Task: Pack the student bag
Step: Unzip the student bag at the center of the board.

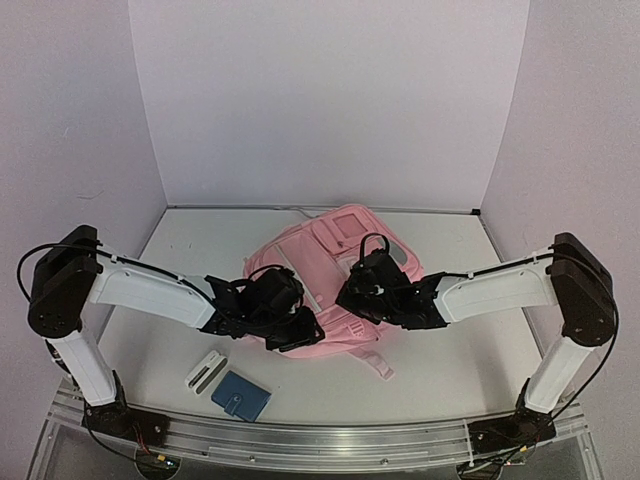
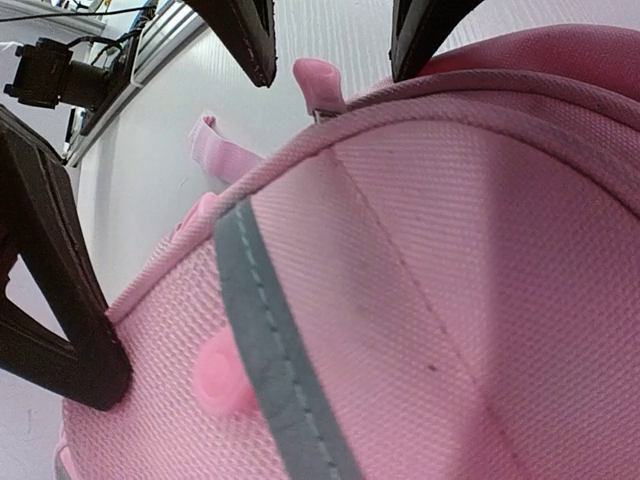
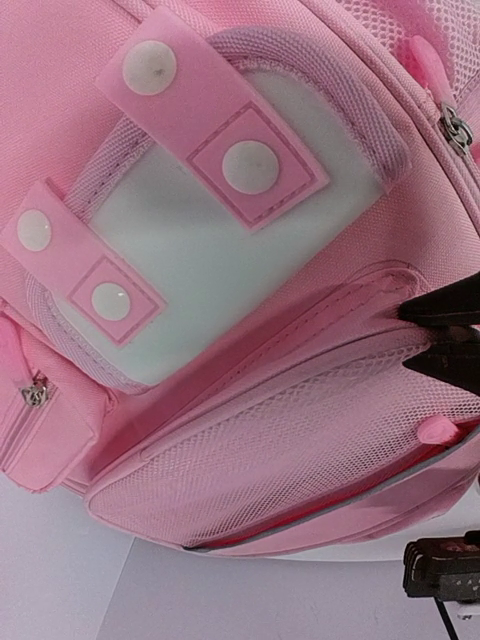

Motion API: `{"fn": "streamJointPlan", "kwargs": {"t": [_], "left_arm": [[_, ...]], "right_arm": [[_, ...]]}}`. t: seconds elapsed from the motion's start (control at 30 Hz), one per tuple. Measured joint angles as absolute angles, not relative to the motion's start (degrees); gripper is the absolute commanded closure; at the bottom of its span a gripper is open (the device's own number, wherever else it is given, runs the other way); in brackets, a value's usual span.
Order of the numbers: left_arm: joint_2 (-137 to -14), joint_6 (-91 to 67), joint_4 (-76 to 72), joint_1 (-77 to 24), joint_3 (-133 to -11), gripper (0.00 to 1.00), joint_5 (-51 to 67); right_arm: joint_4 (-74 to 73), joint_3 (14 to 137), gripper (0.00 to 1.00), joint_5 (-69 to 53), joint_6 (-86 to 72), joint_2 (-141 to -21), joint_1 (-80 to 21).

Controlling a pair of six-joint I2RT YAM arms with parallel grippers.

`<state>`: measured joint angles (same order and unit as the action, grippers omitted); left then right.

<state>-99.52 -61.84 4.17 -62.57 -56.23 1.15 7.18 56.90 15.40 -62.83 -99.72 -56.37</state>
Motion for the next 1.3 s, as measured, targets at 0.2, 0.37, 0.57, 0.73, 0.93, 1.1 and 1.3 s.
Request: {"fn": "streamJointPlan", "kwargs": {"t": [0.2,0.37,0.57,0.73,0.93,1.1,1.3], "left_arm": [[-101.60,-61.66,4.54,-62.37,-56.93,0.75,-0.15],[-101.78,-61.47,5.05,-62.27,-56.99,0.84,-0.43],[-101.77,-61.24,4.96,-62.30,-56.99,1.00,-0.56],[-101.03,-61.33,5.82,-62.31,-56.99,1.00,-0.68],[-97.03,-60.68,10.84,-60.99,-56.80,1.00,0.03],[-93.47,-58.26,13.60,-57.75,-55.85,1.00,3.56],[-90.01,-53.50,16.57,-52.67,-55.64,1.00,7.43]], "right_arm": [[6.67,57.19,1.00,15.64,-62.79,-99.72,-56.61],[6.42,57.32,1.00,15.85,-62.61,-99.72,-56.70],[6.44,57.32,1.00,16.03,-62.53,-99.72,-56.82],[6.42,57.32,1.00,16.90,-62.08,-99.72,-57.04],[5.47,57.34,1.00,19.01,-60.86,-98.59,-57.30],[3.67,57.29,1.00,19.38,-59.86,-97.12,-57.36],[3.25,56.12,1.00,19.33,-57.81,-95.31,-57.34]]}}
